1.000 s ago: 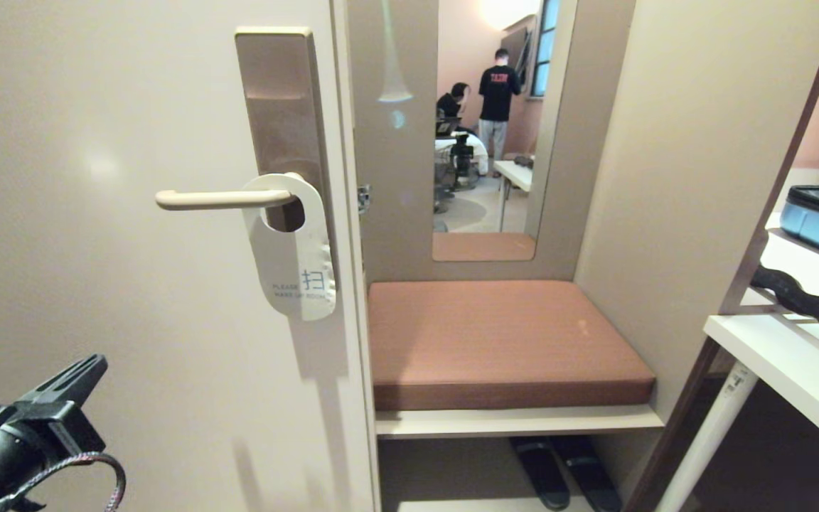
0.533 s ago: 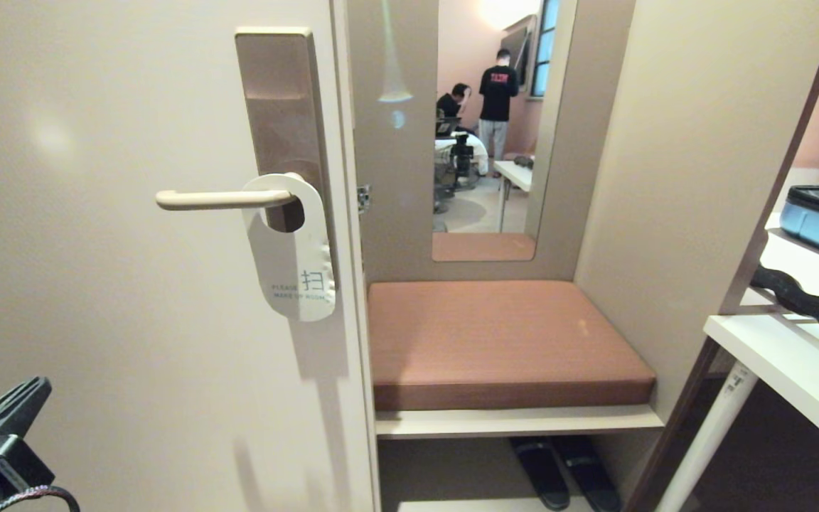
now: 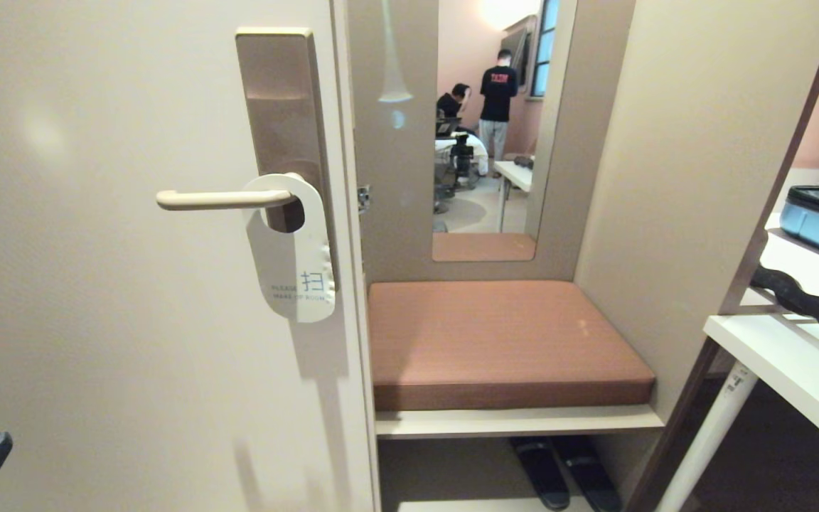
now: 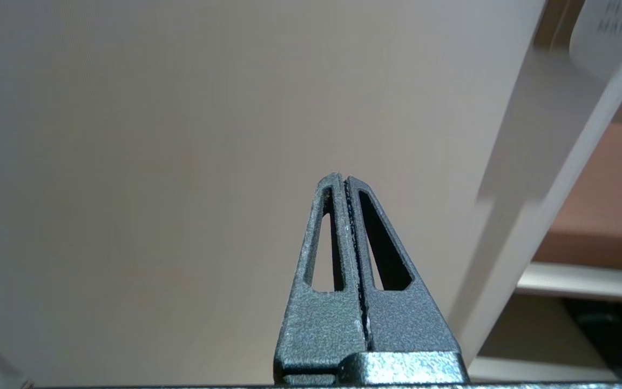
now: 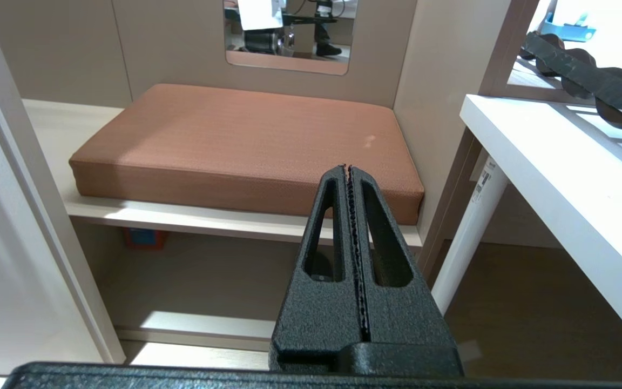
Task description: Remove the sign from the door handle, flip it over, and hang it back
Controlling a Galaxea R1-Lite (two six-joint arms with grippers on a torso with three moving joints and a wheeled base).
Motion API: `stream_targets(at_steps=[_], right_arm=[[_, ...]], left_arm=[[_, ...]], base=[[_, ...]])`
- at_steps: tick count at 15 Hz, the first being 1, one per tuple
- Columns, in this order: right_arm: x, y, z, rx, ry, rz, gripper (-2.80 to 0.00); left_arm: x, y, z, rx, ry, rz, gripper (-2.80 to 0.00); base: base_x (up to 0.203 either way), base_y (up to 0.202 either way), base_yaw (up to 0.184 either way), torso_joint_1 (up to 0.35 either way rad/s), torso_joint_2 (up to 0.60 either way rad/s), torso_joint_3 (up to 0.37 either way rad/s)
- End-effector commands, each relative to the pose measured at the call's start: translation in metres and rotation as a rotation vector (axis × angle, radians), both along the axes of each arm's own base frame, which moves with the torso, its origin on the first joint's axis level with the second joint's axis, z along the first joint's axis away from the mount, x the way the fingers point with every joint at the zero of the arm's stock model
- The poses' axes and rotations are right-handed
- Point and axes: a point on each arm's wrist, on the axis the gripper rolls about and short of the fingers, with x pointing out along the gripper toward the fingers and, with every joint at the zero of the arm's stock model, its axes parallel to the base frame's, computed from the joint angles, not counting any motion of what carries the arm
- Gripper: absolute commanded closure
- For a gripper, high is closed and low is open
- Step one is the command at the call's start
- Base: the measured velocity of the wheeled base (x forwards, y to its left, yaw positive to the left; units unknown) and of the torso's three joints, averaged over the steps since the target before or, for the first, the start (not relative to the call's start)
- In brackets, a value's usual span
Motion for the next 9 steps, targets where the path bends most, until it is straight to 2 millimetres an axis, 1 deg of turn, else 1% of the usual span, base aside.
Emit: stream_targets(at_steps=[1,3,6,7,9], right_arm=[[0.0,0.0,0.0,0.0,0.001,0.001,0.0],[0.0,0.0,0.0,-0.002,0.0,0.002,0.0],[0.0,0.0,0.0,0.0,0.0,0.001,0.0],[0.0,0.0,0.0,0.0,0.001,0.001,0.0],[0.0,0.0,0.0,0.0,0.001,0.001,0.0]], left_arm=[[-0.019,0.002,-0.006,-0.005,-0.04,-0.001,0.0],[-0.028,0.002,-0.015,-0.004,-0.006,-0.005,0.0],[-0.04,0.002,-0.028,-0.008,0.043,0.039,0.0],[-0.044,0.002,-0.031,-0.013,0.032,0.029,0.0],[-0.046,-0.001,-0.033,-0.022,0.031,-0.06,0.0]], base=[[0.0,0.0,0.0,0.0,0.0,0.0],[0.0,0.0,0.0,0.0,0.0,0.0],[0.0,0.0,0.0,0.0,0.0,0.0],[0.0,0.0,0.0,0.0,0.0,0.0],[0.0,0.0,0.0,0.0,0.0,0.0]])
